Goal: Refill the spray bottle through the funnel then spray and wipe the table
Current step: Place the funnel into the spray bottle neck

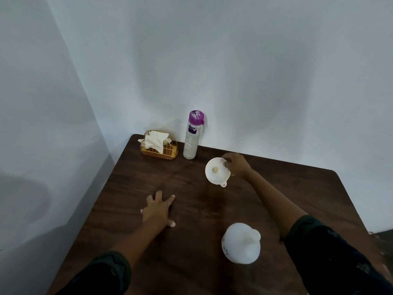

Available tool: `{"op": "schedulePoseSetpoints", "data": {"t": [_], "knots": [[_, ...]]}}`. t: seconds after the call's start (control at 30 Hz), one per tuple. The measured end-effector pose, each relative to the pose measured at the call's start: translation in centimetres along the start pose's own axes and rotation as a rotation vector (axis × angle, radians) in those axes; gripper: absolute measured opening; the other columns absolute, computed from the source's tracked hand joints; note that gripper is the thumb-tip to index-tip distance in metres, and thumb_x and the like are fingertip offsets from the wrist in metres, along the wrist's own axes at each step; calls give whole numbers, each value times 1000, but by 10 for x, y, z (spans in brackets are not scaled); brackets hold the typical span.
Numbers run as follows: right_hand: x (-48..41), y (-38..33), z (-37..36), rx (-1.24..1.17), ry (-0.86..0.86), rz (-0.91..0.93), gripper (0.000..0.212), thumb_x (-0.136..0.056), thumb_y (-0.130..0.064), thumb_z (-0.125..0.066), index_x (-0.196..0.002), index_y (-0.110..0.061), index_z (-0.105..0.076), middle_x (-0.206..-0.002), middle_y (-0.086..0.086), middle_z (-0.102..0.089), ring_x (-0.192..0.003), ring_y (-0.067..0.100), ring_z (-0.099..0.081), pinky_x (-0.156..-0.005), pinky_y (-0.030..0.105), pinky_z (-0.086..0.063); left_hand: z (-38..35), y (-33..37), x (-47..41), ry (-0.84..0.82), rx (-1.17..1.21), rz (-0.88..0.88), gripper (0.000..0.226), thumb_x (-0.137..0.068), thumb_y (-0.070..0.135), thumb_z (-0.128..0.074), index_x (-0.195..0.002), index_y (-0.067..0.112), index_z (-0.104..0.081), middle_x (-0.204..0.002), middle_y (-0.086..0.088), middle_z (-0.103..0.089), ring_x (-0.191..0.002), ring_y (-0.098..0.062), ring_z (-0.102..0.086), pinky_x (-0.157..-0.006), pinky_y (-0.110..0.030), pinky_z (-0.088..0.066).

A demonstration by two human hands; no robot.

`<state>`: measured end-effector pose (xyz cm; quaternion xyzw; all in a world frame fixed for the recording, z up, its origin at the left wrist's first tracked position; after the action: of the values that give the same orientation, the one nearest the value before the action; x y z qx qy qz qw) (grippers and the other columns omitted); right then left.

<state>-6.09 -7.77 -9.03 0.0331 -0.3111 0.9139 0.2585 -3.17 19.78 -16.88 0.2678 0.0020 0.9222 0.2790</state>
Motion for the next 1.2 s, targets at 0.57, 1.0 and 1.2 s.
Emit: {"op": "schedulePoseSetpoints", "data": {"t": [0.57, 1.0, 1.2], "knots": [[222, 47, 55, -1056, 157, -180, 19, -92, -19, -54, -101, -6, -65, -103, 15, -64, -90, 27, -60, -65, 31, -54, 35, 80, 71, 41, 824, -314, 49, -89, 20, -61, -135, 17, -46, -132, -8, -56, -114, -18, -58, -92, -27, -48], [223, 59, 42, -893, 241, -166, 12, -89, -19, -59, -91, -14, -70, -105, 10, -65, -102, 28, -57, -83, 41, -50, 18, 158, 109, 92, 901, -552, 40, -83, 19, -69, -122, 16, -60, -119, 0, -65, -102, -9, -62, -86, -21, -50], [222, 48, 42, -814, 209, -85, 10, -91, -17, -57, -92, -15, -66, -92, -6, -63, -88, 13, -56, -70, 22, -49, 19, 162, 109, 148, 816, -555, 33, -81, 18, -71, -113, 14, -64, -113, 0, -66, -93, -7, -60, -77, -15, -46]]}}
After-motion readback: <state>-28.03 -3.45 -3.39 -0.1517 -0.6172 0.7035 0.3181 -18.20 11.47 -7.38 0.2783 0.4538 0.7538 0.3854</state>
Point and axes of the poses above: each hand's wrist, its own x-axis away from the middle knuckle, its own z-axis out of the back of the hand, y = z × x, the point moved 3 cm from there along -x, towards the middle knuckle
